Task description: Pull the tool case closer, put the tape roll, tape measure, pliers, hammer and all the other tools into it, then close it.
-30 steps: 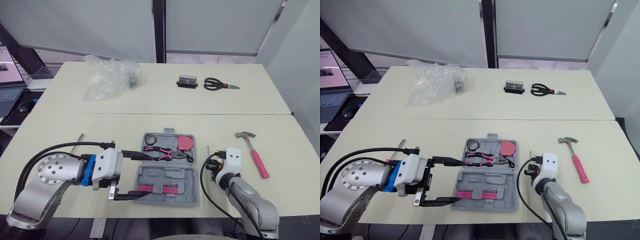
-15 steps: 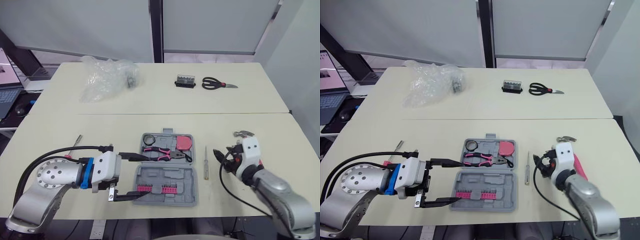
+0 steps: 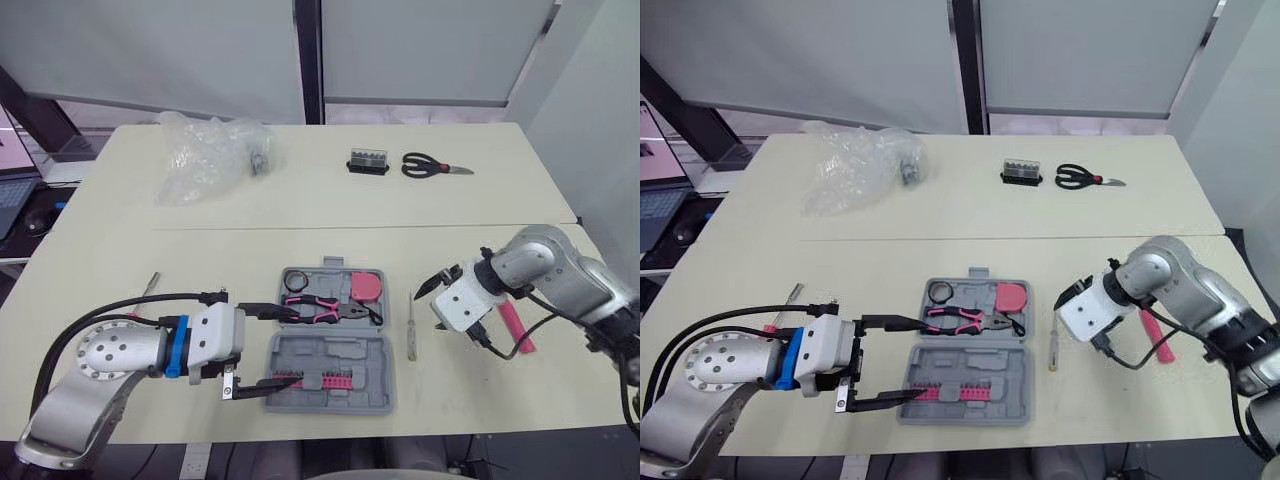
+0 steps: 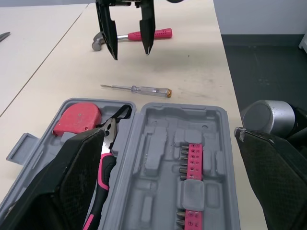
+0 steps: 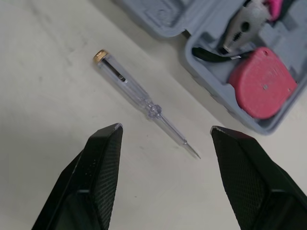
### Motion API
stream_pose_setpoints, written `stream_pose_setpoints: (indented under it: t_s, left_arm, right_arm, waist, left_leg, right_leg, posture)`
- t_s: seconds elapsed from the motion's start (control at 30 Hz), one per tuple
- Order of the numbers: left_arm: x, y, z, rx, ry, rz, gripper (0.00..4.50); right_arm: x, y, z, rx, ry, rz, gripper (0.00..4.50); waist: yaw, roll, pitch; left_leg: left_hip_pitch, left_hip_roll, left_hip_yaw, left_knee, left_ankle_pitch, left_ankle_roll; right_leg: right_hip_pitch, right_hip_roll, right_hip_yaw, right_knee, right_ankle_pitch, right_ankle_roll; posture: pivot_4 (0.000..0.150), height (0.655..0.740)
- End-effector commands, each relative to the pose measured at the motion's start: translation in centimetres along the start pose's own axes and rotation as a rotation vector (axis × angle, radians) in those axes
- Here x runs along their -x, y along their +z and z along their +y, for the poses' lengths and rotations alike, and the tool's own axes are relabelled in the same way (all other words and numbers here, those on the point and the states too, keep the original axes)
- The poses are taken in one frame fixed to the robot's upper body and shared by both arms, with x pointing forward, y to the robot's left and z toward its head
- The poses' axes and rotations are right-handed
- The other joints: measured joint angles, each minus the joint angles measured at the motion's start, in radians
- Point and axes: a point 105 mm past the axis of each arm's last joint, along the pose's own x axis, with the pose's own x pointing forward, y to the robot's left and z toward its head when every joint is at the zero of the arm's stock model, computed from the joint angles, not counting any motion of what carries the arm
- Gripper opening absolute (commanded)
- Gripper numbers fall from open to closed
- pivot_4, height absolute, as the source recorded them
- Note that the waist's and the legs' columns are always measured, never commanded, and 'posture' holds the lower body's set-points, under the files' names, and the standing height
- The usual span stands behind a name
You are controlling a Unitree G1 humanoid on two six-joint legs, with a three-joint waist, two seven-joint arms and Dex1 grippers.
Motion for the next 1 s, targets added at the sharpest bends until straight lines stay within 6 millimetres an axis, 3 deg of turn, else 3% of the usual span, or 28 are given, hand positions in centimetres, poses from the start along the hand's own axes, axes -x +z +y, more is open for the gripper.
stream_pose_setpoints:
  t_s: [0.03,0.33,0.83,0.87,1.0]
  left_arm:
    - [-0.7,0.7,-0.4,-0.034,-0.02,-0.022,4.5]
    - [-1.4,0.6,-0.9,-0.037,-0.034,-0.025,4.5]
    - [-1.8,0.4,-1.2,-0.033,-0.018,-0.022,4.5]
    - [-1.8,0.4,-1.2,-0.033,-0.017,-0.021,4.5]
    - [-1.8,0.3,-1.0,-0.031,-0.014,-0.02,4.5]
  right_arm:
    - [-1.1,0.3,0.2,0.15,0.121,0.006,3.12]
    - [-3.7,0.3,-0.6,0.221,0.199,-0.005,3.12]
    - [-5.5,-0.7,-1.2,0.23,0.244,0.029,3.12]
    - [-5.6,-0.8,-1.2,0.228,0.245,0.033,2.74]
    - [-5.9,-1.2,-1.3,0.218,0.238,0.04,1.92]
  waist:
    - [0.001,0.0,0.0]
    - [0.006,0.001,0.0]
    - [0.007,0.001,0.001]
    - [0.007,0.001,0.001]
    - [0.007,0.001,0.001]
  left_leg:
    - [0.0,0.0,0.0,0.0,0.0,0.0]
    - [0.0,0.0,-0.002,0.006,0.0,0.0]
    - [0.001,0.0,-0.004,0.008,0.0,0.0]
    - [0.001,0.0,-0.004,0.009,0.0,0.0]
    - [0.002,0.0,-0.004,0.009,0.0,0.0]
  right_leg:
    - [0.0,0.0,0.0,0.0,0.0,0.0]
    - [0.003,0.0,-0.001,0.003,0.0,0.0]
    - [0.005,0.0,-0.003,0.003,0.0,0.0]
    - [0.005,0.0,-0.003,0.003,0.0,0.0]
    - [0.006,0.0,-0.003,0.003,0.0,0.0]
  posture:
    - [0.15,0.74]
    - [0.15,0.74]
    - [0.15,0.74]
    - [0.15,0.74]
    - [0.15,0.74]
